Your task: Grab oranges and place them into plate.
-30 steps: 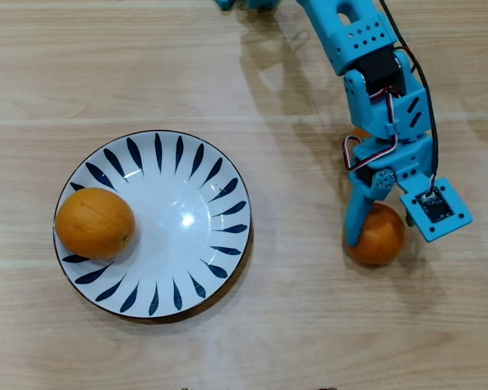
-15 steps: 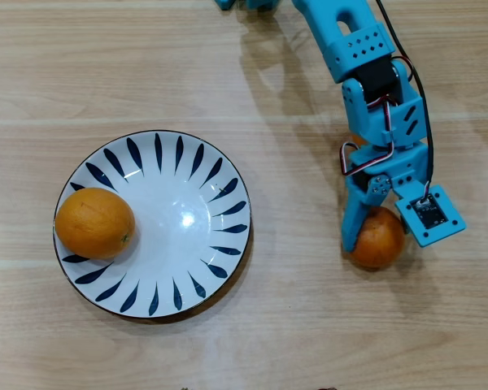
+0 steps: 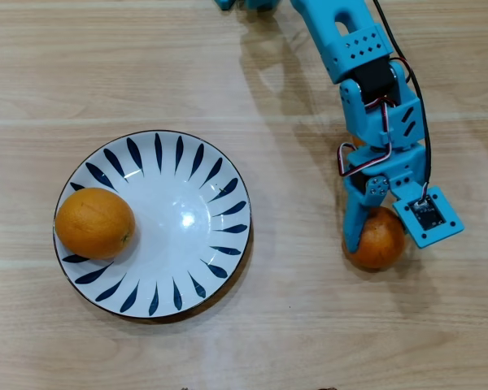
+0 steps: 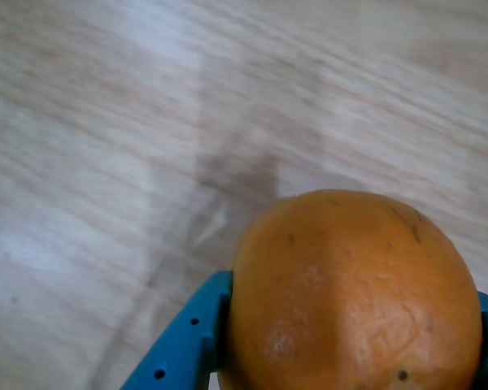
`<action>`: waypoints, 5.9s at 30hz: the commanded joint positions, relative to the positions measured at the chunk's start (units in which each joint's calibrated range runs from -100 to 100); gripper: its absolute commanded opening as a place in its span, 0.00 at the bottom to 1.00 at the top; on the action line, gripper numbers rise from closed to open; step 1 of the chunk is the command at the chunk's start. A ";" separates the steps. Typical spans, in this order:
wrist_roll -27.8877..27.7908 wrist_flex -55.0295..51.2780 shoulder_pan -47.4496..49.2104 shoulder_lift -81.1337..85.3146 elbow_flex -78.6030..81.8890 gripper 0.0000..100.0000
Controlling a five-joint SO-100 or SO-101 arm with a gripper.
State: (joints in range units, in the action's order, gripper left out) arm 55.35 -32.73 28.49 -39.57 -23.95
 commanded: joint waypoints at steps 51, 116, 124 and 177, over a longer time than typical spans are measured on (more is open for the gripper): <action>-18.02 -10.37 -23.33 51.99 40.83 0.16; 1.84 1.66 10.78 34.75 50.88 0.35; 2.99 1.75 10.78 34.58 50.97 0.29; -29.84 12.23 -29.94 29.26 26.53 0.29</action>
State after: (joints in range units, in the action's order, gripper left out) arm 25.40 -22.31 -1.14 -11.05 7.13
